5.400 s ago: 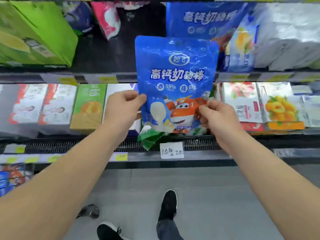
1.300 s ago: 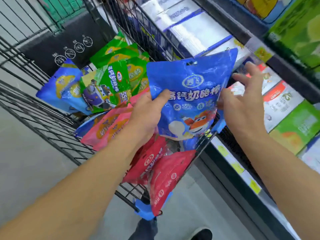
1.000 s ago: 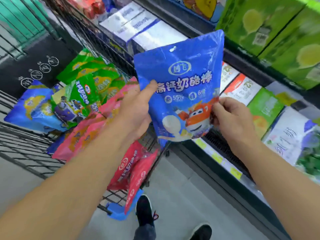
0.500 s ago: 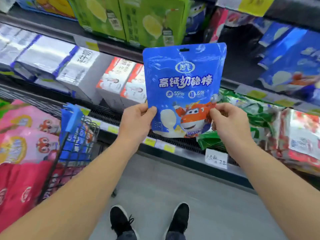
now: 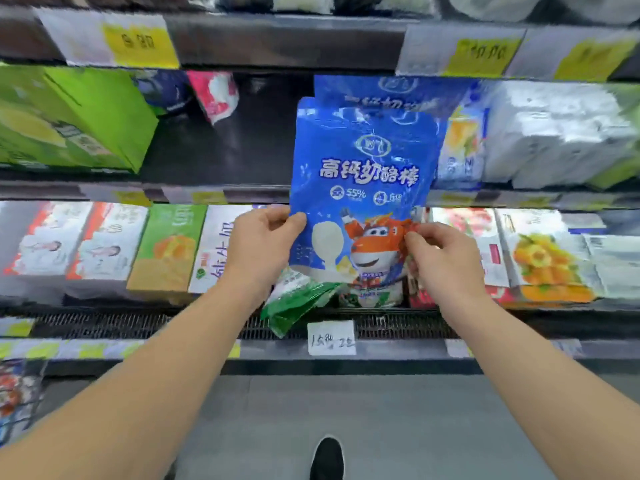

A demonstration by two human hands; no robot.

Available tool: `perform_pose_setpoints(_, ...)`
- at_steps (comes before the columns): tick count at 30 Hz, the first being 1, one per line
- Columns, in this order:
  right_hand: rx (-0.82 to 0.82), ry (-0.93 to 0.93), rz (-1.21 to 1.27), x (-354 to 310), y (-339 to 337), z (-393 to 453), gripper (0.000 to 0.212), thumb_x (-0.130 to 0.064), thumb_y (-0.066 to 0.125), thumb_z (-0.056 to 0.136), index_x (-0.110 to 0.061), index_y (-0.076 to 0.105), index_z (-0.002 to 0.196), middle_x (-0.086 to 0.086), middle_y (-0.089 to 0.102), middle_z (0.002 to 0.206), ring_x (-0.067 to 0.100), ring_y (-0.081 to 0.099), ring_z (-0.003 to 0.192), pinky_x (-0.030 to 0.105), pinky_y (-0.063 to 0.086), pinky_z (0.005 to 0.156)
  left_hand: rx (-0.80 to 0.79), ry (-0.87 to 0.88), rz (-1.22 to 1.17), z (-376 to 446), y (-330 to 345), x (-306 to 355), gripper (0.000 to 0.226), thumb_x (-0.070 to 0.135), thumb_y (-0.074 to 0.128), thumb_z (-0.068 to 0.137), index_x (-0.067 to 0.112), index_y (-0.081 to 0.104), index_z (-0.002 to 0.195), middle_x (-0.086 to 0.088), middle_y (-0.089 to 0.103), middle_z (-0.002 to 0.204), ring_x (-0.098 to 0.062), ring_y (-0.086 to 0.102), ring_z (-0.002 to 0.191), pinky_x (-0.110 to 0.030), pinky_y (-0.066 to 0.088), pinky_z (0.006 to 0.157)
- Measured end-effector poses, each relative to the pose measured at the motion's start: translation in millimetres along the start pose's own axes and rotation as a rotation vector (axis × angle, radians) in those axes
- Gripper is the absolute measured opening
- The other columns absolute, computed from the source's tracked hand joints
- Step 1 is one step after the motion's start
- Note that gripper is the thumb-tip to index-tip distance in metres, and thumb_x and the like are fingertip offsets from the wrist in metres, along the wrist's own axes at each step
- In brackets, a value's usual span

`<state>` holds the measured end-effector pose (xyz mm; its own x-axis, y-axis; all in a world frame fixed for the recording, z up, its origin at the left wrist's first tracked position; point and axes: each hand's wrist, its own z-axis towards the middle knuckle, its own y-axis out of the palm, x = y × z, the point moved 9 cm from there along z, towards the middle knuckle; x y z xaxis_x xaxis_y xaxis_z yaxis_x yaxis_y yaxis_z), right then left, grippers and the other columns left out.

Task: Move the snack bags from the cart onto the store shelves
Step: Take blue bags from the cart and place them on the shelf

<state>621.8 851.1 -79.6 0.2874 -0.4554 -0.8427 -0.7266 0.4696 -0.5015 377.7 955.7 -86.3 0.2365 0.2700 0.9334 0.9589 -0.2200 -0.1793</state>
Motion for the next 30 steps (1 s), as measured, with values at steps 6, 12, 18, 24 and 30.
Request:
perform_pose_setpoints(6, 0.082, 0.019, 0.111, 4, -19, 45, 0.017, -0.017, 0.059, 0.091, -0.021, 0.067, 0.076, -0.005, 0.069, 0.068, 0.008, 0.066, 0.055, 0.036, 0.059, 0.067, 0.066, 0.045, 0.003, 30, 38, 15, 0.022, 0.020, 0.061, 0.093, 0.023, 0.073, 0.074, 0.007, 0.074, 0.076, -0.015, 0.068, 0.072, -0.046, 0.059, 0.076)
perform_pose_setpoints(12, 0.068, 0.052, 0.239, -6, -11, 71, 0.019, -0.014, 0.059, 0.089, -0.020, 0.067, 0.074, -0.002, 0.071, 0.061, 0.019, 0.071, 0.062, 0.047, 0.061, 0.073, 0.186, 0.116, 0.001, 57, 38, 38, 0.021, 0.029, 0.060, 0.083, 0.012, 0.068, 0.073, 0.000, 0.066, 0.069, -0.015, 0.053, 0.065, -0.038, 0.049, 0.064)
perform_pose_setpoints(18, 0.051, 0.057, 0.223, -21, -2, 99, 0.019, -0.013, 0.058, 0.093, -0.022, 0.063, 0.077, -0.008, 0.065, 0.050, 0.014, 0.069, 0.054, 0.046, 0.061, 0.073, 0.183, 0.159, 0.231, 78, 34, 60, 0.035, 0.036, 0.058, 0.083, 0.004, 0.054, 0.068, -0.001, 0.041, 0.060, -0.017, 0.037, 0.058, -0.032, 0.042, 0.056)
perform_pose_setpoints(24, 0.111, 0.037, 0.251, -29, -7, 109, 0.022, -0.012, 0.057, 0.094, -0.022, 0.062, 0.075, -0.007, 0.065, 0.050, 0.013, 0.068, 0.054, 0.045, 0.062, 0.072, 0.120, 0.069, 0.039, 87, 42, 62, 0.019, 0.022, 0.058, 0.094, 0.011, 0.066, 0.082, -0.011, 0.071, 0.084, -0.017, 0.066, 0.053, -0.031, 0.058, 0.058)
perform_pose_setpoints(30, 0.157, 0.015, 0.272, -34, -2, 121, 0.026, -0.009, 0.056, 0.093, -0.023, 0.059, 0.072, -0.003, 0.069, 0.066, 0.014, 0.072, 0.063, 0.043, 0.061, 0.074, 0.169, 0.064, 0.020, 103, 42, 58, 0.018, 0.024, 0.058, 0.094, 0.023, 0.068, 0.079, 0.006, 0.074, 0.078, -0.018, 0.073, 0.065, -0.040, 0.061, 0.076)
